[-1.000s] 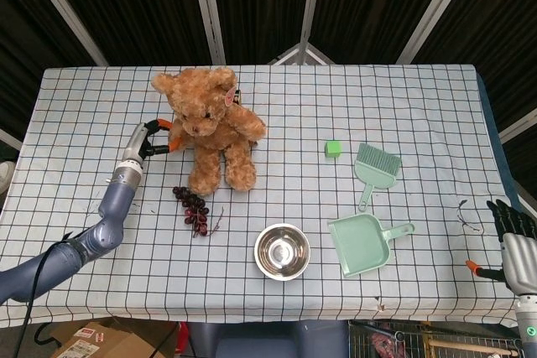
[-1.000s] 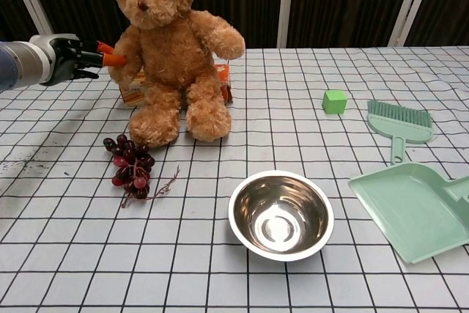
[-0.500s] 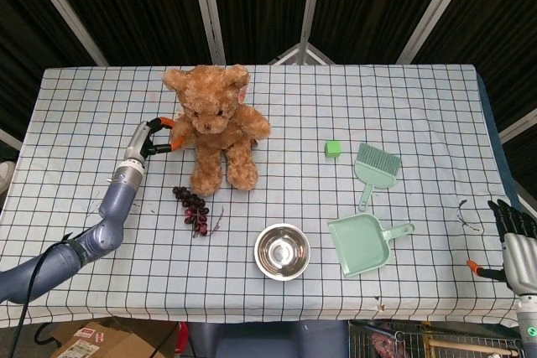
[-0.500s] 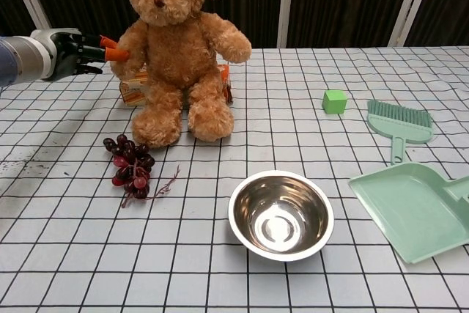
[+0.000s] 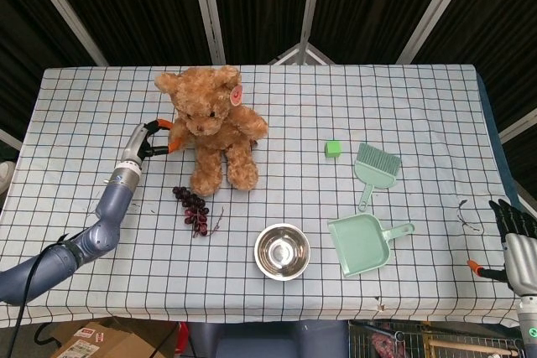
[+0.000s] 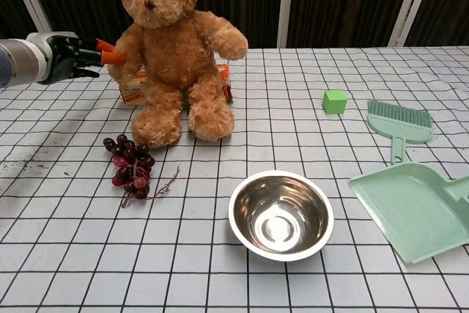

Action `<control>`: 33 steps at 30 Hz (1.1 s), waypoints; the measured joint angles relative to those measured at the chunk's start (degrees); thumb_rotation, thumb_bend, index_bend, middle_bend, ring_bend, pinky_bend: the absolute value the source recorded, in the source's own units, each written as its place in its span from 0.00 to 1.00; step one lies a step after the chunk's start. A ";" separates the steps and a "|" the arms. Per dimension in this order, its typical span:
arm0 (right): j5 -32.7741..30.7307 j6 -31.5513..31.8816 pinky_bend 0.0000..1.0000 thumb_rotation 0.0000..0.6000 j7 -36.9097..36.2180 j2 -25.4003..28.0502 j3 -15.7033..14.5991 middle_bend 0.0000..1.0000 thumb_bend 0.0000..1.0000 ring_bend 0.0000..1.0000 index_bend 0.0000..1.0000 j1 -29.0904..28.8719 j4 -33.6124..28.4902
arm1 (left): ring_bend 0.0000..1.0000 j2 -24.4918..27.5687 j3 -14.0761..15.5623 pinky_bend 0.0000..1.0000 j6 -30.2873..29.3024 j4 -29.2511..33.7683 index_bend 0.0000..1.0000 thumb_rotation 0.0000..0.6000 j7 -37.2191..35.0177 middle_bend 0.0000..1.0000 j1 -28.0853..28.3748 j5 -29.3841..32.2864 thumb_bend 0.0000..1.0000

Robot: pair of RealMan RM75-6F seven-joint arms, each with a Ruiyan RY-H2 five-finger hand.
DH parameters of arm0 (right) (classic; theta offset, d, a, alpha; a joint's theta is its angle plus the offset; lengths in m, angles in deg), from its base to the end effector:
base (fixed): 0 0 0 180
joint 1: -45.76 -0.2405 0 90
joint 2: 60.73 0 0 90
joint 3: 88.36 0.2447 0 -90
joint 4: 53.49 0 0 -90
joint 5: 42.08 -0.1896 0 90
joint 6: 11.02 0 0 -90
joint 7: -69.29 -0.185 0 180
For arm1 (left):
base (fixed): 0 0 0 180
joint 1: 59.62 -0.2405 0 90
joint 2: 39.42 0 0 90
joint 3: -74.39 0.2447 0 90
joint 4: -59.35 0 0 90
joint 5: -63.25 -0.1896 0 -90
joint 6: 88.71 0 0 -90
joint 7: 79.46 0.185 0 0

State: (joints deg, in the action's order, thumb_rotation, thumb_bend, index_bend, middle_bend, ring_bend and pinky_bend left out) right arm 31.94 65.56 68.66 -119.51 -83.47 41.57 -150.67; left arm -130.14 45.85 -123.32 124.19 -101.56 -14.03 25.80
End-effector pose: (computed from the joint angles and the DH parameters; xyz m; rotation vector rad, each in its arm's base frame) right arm -0.3262 -0.2170 0.1885 1.2514 -1.0859 0.7478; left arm -0.1903 0.4615 0.0245 -0.9219 -1.9430 -1.2821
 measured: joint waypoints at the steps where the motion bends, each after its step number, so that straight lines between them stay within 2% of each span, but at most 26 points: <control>1: 0.01 0.04 0.00 1.00 -0.02 -0.01 0.00 0.00 0.13 0.00 0.00 0.02 0.00 | 0.00 0.18 -0.03 0.00 0.00 0.31 0.38 1.00 -0.12 0.30 -0.13 -0.20 0.43; 5: 0.20 0.39 0.00 1.00 -0.23 0.04 0.01 0.00 0.12 0.00 0.00 0.17 -0.03 | 0.00 0.64 -0.10 0.00 0.40 0.89 0.33 1.00 -0.90 0.25 -0.62 -1.18 0.36; 9: 0.33 0.45 0.00 1.00 -0.56 0.19 -0.02 0.00 0.13 0.00 0.00 0.27 -0.04 | 0.00 1.30 -0.43 0.00 1.71 1.78 0.23 1.00 -2.60 0.11 -1.25 -2.58 0.28; 12: 0.42 0.44 0.00 1.00 -0.66 0.22 -0.03 0.00 0.13 0.00 0.00 0.25 -0.06 | 0.00 2.49 -1.45 0.00 3.66 3.75 0.17 1.00 -5.96 0.02 -2.58 -5.16 0.23; 15: 0.39 0.22 0.00 1.00 -0.87 0.25 -0.05 0.00 0.13 0.00 0.00 0.22 0.04 | 0.00 4.12 -2.06 0.00 4.76 6.42 0.12 1.00 -8.43 0.00 -4.44 -9.16 0.19; 21: 1.30 1.34 0.00 1.00 -1.67 0.66 -0.03 0.00 0.13 0.00 0.00 0.63 -0.51 | 0.00 11.57 -1.94 0.00 4.13 19.40 0.11 1.00 -13.71 0.01 -13.26 -20.46 0.19; 24: 2.34 2.09 0.00 1.00 -1.95 0.88 -0.21 0.00 0.13 0.00 0.00 0.92 -0.96 | 0.00 17.08 -0.12 0.00 -0.14 27.28 0.13 1.00 -14.82 0.04 -20.71 -27.76 0.21; 28: 3.25 2.69 0.00 1.00 -2.05 1.08 -0.47 0.00 0.13 0.00 0.00 1.16 -1.30 | 0.00 21.97 4.13 0.00 -8.98 30.80 0.13 1.00 -9.73 0.03 -28.30 -36.88 0.22; 30: 3.71 3.05 0.00 1.00 -2.21 1.12 -0.54 0.00 0.13 0.00 0.00 1.28 -1.48 | 0.00 23.09 5.99 0.00 -12.73 31.59 0.13 1.00 -3.22 0.03 -31.06 -38.63 0.23; 33: 4.94 4.04 0.00 1.00 -2.58 1.12 -0.60 0.00 0.13 0.00 0.00 1.47 -1.53 | 0.00 23.20 8.18 0.00 -19.00 32.75 0.13 1.00 8.40 0.02 -34.75 -37.74 0.24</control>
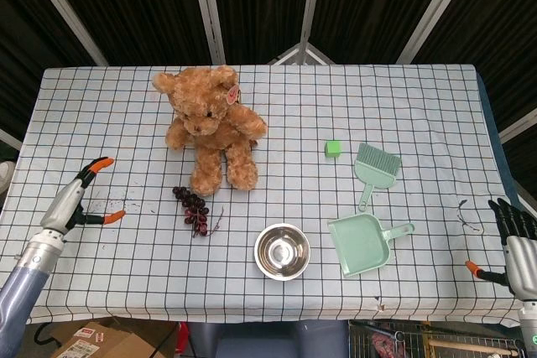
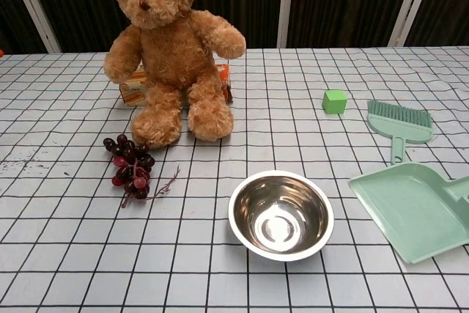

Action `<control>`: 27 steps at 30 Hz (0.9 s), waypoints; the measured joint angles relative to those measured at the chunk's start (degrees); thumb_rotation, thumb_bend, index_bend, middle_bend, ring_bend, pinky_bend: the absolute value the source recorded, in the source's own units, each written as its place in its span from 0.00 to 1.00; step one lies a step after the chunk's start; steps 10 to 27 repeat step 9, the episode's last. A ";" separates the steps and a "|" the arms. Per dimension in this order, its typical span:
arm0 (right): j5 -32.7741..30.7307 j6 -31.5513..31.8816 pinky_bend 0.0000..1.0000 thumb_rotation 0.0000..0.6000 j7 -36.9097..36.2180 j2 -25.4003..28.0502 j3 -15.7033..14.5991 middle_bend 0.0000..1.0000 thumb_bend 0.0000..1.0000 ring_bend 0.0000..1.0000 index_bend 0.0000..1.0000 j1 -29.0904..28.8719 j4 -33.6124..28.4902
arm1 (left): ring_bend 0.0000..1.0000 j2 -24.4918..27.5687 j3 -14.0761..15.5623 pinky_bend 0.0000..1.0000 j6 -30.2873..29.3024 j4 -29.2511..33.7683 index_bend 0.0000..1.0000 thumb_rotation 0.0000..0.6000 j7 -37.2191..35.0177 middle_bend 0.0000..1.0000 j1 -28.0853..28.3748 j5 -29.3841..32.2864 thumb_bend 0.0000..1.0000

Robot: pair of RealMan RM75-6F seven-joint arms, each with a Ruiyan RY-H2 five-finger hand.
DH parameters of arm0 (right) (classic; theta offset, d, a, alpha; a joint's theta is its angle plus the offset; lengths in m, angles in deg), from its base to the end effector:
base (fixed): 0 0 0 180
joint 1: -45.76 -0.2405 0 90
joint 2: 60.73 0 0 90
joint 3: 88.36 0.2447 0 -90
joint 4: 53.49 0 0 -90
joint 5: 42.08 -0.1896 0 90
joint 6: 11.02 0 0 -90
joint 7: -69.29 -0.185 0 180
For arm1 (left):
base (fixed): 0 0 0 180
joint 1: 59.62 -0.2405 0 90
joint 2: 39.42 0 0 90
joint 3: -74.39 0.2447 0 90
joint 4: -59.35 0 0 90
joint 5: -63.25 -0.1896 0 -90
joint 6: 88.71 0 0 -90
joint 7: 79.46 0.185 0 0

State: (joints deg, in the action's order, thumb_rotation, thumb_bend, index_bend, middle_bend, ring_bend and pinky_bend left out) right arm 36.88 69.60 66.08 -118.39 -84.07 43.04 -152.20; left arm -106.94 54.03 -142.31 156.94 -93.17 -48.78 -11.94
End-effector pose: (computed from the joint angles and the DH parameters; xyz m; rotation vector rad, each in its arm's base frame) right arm -0.3097 -0.2102 0.1959 1.2660 -1.0539 0.8382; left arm -0.2627 0.2946 0.1182 -1.3026 -1.4583 -1.0919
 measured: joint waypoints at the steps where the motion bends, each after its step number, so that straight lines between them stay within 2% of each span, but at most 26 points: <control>1: 0.40 0.28 0.00 1.00 -0.08 -0.01 -0.03 0.00 0.13 0.00 0.00 0.04 0.01 | 0.00 -0.05 0.67 0.00 -2.65 0.38 0.13 1.00 3.33 0.02 -1.08 0.35 0.24; 6: 1.95 1.24 0.00 1.00 -0.13 -0.01 -0.31 0.00 0.13 0.00 0.00 0.26 -0.05 | 0.00 -0.72 4.67 0.00 -19.15 1.21 0.13 1.00 14.80 0.02 -6.31 -0.79 0.24; 9: 2.39 1.91 0.00 1.00 0.47 -0.08 -0.40 0.00 0.13 0.00 0.00 0.45 -0.23 | 0.00 -1.46 6.66 0.00 -24.36 1.14 0.13 1.00 20.02 0.01 -8.24 -2.21 0.24; 27: 2.39 1.91 0.00 1.00 0.47 -0.08 -0.40 0.00 0.13 0.00 0.00 0.45 -0.23 | 0.00 -1.46 6.66 0.00 -24.36 1.14 0.13 1.00 20.02 0.01 -8.24 -2.21 0.24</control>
